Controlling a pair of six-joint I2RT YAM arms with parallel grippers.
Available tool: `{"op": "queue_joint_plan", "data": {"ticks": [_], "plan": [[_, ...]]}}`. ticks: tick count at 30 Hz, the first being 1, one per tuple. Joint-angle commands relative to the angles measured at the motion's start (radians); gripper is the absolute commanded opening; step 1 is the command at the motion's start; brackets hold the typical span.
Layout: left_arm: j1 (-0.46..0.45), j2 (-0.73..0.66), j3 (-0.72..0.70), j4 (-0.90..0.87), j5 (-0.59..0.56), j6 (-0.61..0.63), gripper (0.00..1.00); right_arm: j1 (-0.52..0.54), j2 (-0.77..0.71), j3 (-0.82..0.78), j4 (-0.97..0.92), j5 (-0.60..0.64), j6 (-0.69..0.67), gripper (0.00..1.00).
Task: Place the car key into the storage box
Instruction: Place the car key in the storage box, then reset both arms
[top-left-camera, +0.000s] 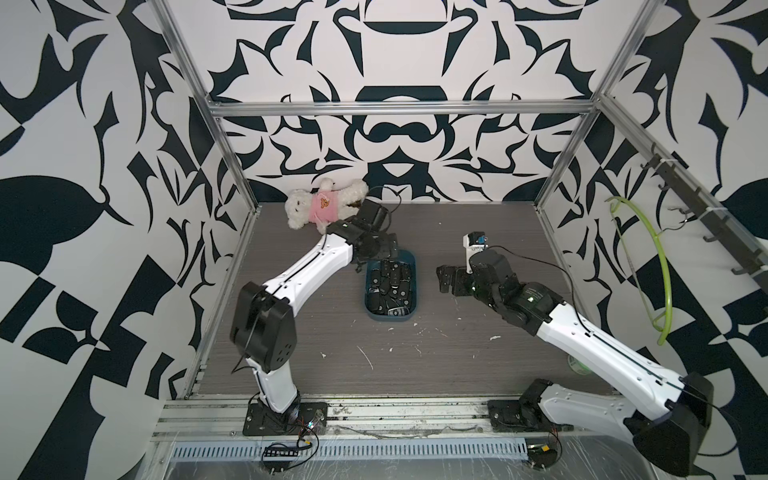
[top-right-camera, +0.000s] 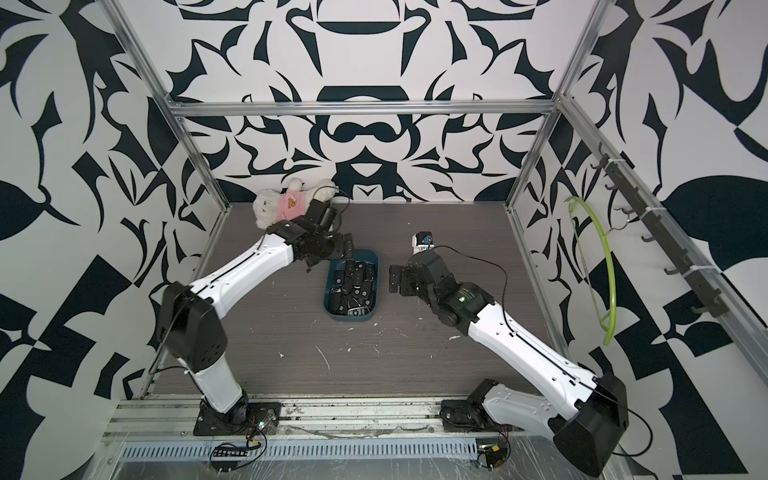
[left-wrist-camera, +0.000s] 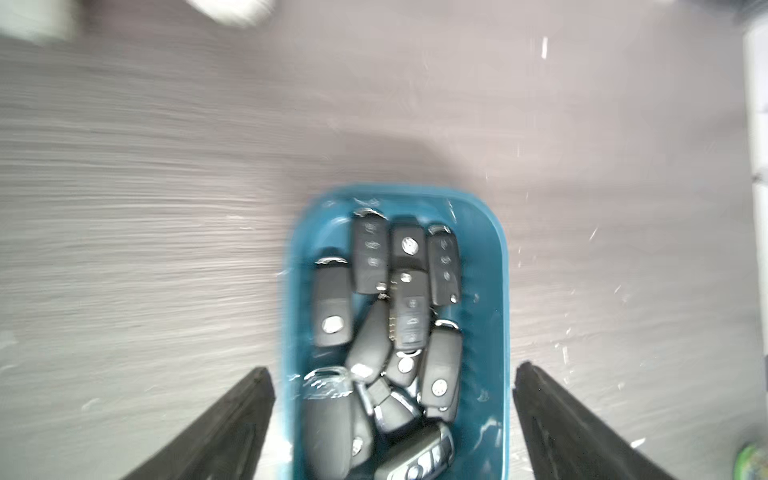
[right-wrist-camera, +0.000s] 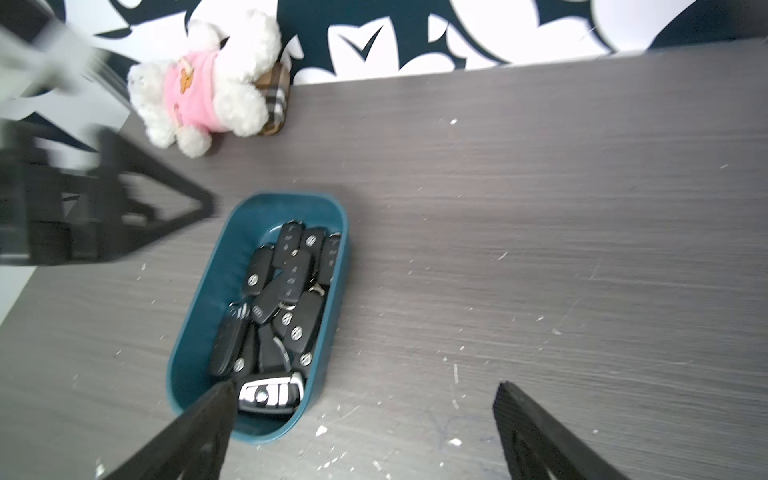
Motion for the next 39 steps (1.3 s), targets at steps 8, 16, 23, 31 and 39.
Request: {"op": "queue_joint_plan", "data": {"ticks": [8,16,23,31,39], "plan": [[0.107,-0.223,-0.21,-0.092,-0.159,-0.068,0.99,-0.014,0.001,-0.073,0.14,0.081,-0.107,1.0],[0.115,-0.331,-0.361,-0.161,-0.291,-0.171,0.99,-0.022,0.003,-0.108,0.183,0.035,-0.115,1.0],[0.123,-0.547,-0.61,0.011,-0.495,-0.249,0.99,-0.062,-0.037,-0.181,0.195,0.072,-0.106,1.0],[0.193,-0.658,-0.722,0.138,-0.622,-0.08,0.99,-0.118,-0.013,-0.291,0.318,0.176,-0.011,1.0],[0.258,-0.479,-0.746,0.364,-0.708,0.193,0.99,-0.19,0.096,-0.237,0.271,0.258,-0.069,1.0]]}}
